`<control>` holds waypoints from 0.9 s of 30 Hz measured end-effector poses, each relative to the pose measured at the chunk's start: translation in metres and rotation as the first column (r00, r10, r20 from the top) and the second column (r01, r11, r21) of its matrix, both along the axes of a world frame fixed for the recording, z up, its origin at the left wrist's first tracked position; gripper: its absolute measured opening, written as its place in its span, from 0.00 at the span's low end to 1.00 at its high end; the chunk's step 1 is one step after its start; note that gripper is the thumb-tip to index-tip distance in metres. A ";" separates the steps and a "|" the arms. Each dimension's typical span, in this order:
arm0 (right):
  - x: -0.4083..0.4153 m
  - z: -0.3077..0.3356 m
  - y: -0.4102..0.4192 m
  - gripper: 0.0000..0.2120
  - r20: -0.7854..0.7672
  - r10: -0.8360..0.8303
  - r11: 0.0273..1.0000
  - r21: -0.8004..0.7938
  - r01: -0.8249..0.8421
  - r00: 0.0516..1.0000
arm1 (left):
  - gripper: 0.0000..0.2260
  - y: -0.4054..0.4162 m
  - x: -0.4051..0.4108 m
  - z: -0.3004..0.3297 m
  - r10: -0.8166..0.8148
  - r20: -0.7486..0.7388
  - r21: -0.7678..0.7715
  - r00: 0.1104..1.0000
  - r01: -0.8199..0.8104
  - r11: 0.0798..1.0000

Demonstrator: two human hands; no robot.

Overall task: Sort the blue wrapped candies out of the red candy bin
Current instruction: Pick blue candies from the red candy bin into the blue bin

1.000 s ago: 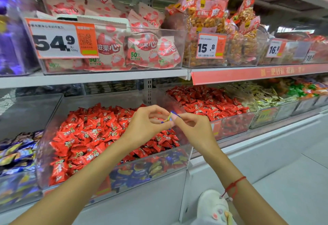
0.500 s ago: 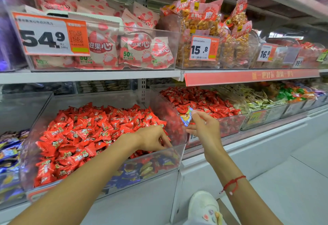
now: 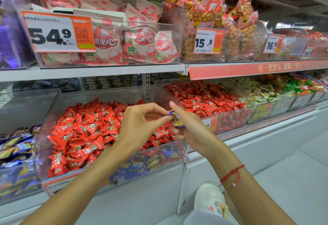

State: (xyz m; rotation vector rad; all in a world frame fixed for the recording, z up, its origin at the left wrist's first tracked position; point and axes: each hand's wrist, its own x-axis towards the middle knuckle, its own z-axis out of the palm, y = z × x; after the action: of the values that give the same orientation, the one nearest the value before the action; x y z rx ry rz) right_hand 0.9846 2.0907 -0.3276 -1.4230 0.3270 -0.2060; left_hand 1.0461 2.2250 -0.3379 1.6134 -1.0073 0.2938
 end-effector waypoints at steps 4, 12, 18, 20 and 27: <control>-0.004 -0.003 -0.006 0.08 0.108 0.013 0.996 0.090 -0.022 0.994 | 0.05 -0.003 0.004 -0.002 -0.138 -0.170 -0.009 0.976 0.138 0.990; -0.015 -0.003 -0.022 0.11 0.096 -0.149 0.985 0.103 0.139 0.984 | 0.08 -0.004 0.055 -0.025 -0.095 -0.061 0.616 0.994 0.112 0.780; -0.010 -0.006 -0.029 0.06 0.072 -0.220 0.970 -0.093 0.226 0.973 | 0.12 -0.020 0.066 -0.032 -0.257 -0.042 0.849 0.965 0.170 0.500; -0.005 -0.007 -0.028 0.05 0.077 -0.246 0.951 -0.174 0.256 0.966 | 0.13 -0.028 0.067 -0.032 -0.303 -0.021 0.881 0.953 0.161 0.445; -0.002 -0.010 -0.022 0.03 0.110 -0.257 0.900 -0.334 0.279 0.960 | 0.08 -0.040 0.062 -0.035 -0.275 0.069 0.889 0.959 0.066 0.453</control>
State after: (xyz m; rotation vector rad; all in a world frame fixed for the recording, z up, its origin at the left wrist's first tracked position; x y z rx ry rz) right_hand 0.9827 2.0689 -0.3376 -1.7139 0.4515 -0.5567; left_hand 1.1086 2.1851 -0.3734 2.4226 -1.6419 -0.3012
